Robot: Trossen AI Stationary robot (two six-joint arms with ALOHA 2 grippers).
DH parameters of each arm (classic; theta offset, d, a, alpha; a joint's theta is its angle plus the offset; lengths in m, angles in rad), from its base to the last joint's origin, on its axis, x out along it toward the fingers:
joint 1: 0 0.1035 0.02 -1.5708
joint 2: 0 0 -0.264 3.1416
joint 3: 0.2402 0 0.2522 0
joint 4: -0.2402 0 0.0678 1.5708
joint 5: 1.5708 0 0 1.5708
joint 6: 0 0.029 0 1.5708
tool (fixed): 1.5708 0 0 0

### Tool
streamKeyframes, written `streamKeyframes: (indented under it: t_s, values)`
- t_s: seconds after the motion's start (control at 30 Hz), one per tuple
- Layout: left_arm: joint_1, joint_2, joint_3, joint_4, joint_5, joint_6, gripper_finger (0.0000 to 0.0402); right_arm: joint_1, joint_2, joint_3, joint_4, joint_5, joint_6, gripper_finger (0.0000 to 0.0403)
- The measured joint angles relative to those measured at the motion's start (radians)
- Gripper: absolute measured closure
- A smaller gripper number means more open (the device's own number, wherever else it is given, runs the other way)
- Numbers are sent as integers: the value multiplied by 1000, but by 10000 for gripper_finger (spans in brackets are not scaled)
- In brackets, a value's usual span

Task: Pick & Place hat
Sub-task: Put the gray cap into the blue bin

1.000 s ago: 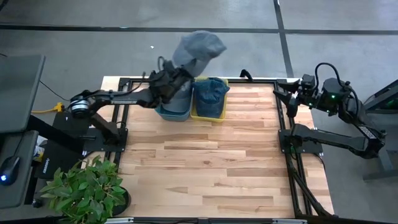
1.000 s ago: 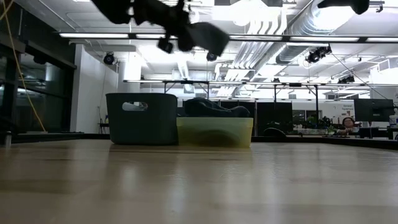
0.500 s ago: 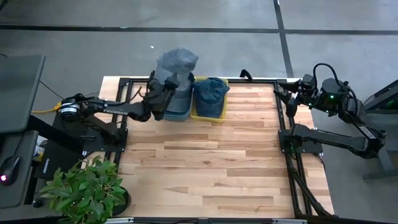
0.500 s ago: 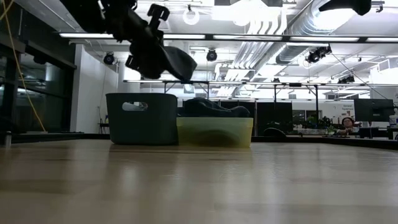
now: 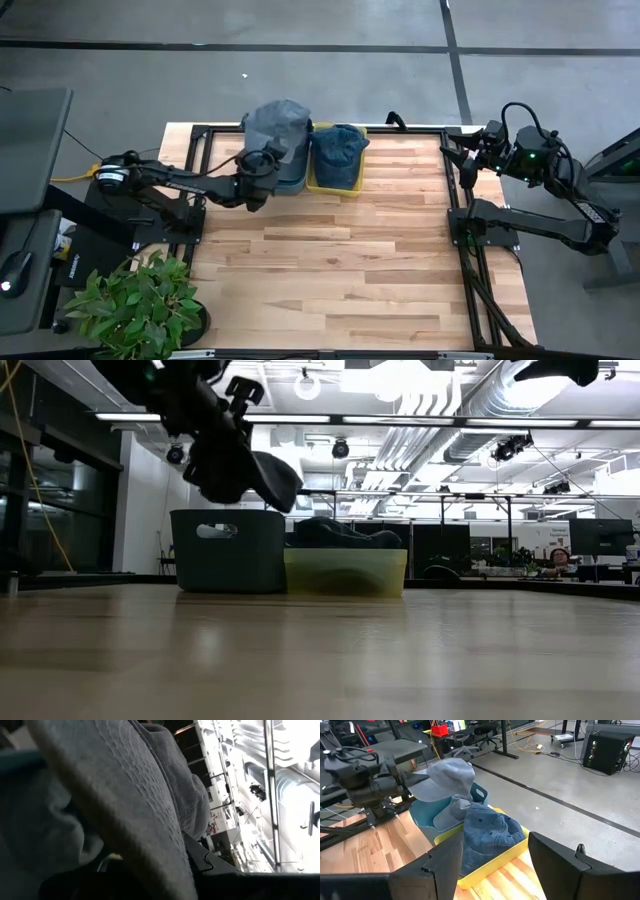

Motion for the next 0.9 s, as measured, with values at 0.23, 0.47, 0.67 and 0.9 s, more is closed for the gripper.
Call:
streamKeyframes:
  t_s: [0.23,0.47,0.67,0.9]
  values:
    - [3,8,0,-149,16,-208,397,0,0,0,0,0,-1,182]
    - [3,8,0,-196,32,-274,397,0,0,0,0,0,4,183]
    - [3,26,3,-194,73,-300,397,0,0,0,0,1,4,182]
    - [20,46,3,-218,122,-362,397,0,0,0,0,11,6,183]
